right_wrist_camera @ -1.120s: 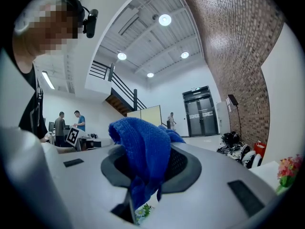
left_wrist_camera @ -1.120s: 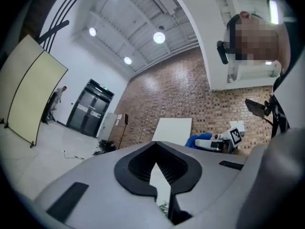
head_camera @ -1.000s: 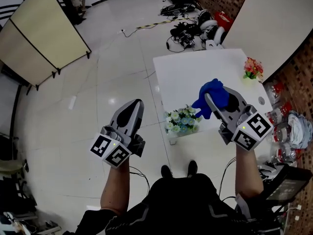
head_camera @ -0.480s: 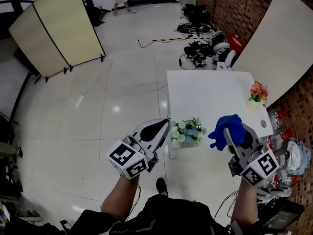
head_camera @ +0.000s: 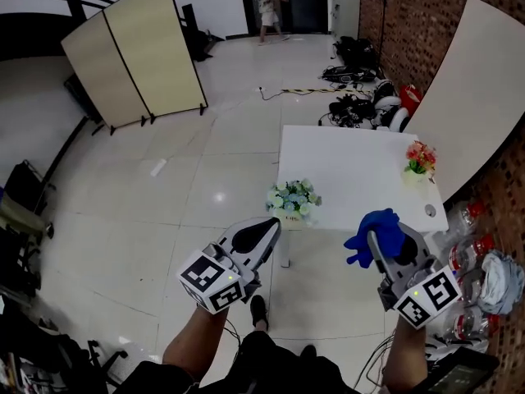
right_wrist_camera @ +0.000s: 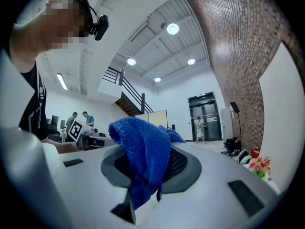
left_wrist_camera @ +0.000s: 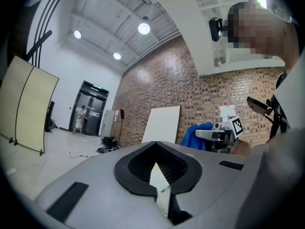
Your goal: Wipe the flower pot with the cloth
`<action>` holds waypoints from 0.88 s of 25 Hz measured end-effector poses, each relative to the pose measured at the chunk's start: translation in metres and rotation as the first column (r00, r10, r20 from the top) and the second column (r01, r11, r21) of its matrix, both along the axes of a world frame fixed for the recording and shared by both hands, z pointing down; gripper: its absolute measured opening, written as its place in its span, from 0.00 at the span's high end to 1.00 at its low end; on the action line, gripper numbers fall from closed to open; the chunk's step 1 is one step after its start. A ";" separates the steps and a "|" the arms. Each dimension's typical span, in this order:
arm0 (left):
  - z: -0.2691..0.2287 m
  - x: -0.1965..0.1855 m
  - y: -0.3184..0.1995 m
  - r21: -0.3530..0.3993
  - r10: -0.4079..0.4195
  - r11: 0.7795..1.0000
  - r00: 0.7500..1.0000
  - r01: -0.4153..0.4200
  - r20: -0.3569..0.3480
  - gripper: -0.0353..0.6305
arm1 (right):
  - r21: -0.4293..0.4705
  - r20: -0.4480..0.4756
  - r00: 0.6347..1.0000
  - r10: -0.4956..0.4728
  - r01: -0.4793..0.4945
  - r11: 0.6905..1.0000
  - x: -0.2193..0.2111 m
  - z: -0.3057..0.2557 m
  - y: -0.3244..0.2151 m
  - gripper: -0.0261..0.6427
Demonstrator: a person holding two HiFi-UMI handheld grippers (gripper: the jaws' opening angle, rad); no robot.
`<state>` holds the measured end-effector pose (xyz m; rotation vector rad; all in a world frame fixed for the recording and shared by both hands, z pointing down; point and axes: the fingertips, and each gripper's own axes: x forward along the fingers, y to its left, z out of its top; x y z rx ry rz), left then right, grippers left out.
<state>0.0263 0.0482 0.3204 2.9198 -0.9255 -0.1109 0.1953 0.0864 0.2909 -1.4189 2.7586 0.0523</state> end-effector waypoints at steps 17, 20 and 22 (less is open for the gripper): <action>-0.020 -0.084 0.240 0.031 -0.099 0.995 0.992 0.097 0.077 0.94 | 0.021 0.028 0.996 -0.084 0.084 0.996 -0.105 -0.017 0.221 0.82; -0.016 -0.111 0.271 0.053 -0.105 0.994 0.990 0.100 0.093 0.94 | 0.009 0.026 0.996 -0.080 0.079 0.997 -0.136 -0.010 0.248 0.82; -0.009 -0.130 0.298 0.055 -0.108 0.993 0.989 0.103 0.101 0.94 | -0.004 0.016 0.997 -0.076 0.076 0.997 -0.156 -0.002 0.273 0.82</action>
